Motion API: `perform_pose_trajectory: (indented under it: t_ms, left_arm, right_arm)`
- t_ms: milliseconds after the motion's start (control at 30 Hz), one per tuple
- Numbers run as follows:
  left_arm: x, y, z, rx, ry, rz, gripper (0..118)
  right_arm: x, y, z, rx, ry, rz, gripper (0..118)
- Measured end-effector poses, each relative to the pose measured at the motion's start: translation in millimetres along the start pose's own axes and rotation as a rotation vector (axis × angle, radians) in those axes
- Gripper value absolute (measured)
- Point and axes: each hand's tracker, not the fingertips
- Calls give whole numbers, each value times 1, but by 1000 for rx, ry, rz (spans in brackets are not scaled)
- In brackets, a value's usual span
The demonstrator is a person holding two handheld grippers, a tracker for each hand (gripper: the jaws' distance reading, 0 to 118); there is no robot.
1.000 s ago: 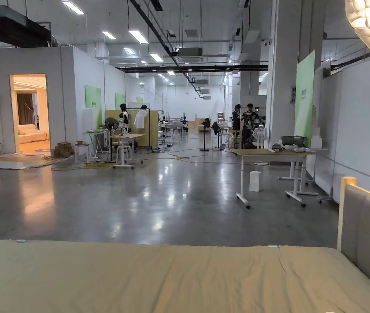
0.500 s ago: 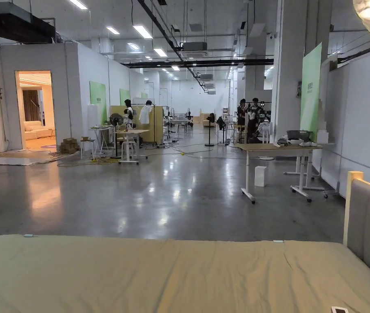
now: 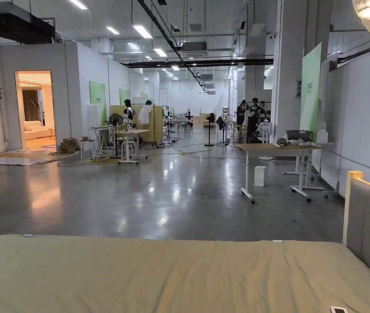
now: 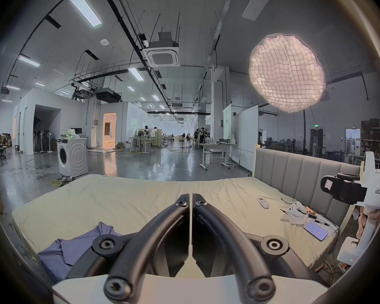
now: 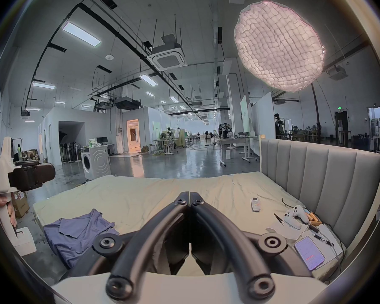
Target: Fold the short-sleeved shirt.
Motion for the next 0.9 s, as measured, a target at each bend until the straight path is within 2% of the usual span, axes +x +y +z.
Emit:
perform_pose_trajectory:
  t_ms: [100,133,167,200,233,267,333,367,433,467,633,800,900]
  left_arm:
    - [-10,-2,-1,-27,-4,7,3]
    - [-16,-3,-1,-35,-6,11,8]
    - [-23,-4,-1,-47,-6,24,18]
    - [-30,-4,-3,-65,-8,34,35]
    - [-39,-4,-7,-90,-15,46,46]
    - [-51,-2,-14,-144,-39,78,52]
    - [-72,0,-24,-180,-47,117,58]
    - [-84,0,-29,-167,-47,126,64]
    - [-107,0,-43,-254,-48,188,88]
    - [-120,-3,-51,-286,-41,195,94]
    - [-171,-32,-91,-427,71,89,94]
    - [-216,-91,-144,-612,95,126,95]
    - [-228,-133,-180,-697,91,139,95]
  right_arm:
    - [1,-3,0,-11,6,-14,0]
    - [2,-5,0,-11,6,-16,0]
    - [3,-7,-1,-16,12,-23,0]
    - [5,-10,-1,-29,15,-36,0]
    - [6,-12,-1,-31,14,-34,0]
    - [7,-16,-2,-40,15,-40,0]
    - [10,-25,-5,-64,25,-74,0]
    - [12,-30,-7,-89,35,-107,0]
    - [16,-39,-10,-134,41,-154,0]
    - [17,-43,-10,-150,33,-159,0]
    - [23,-57,-22,-201,5,-158,0]
    - [21,-70,-40,-273,-16,-189,0]
    - [11,-76,-51,-317,-13,-167,0]
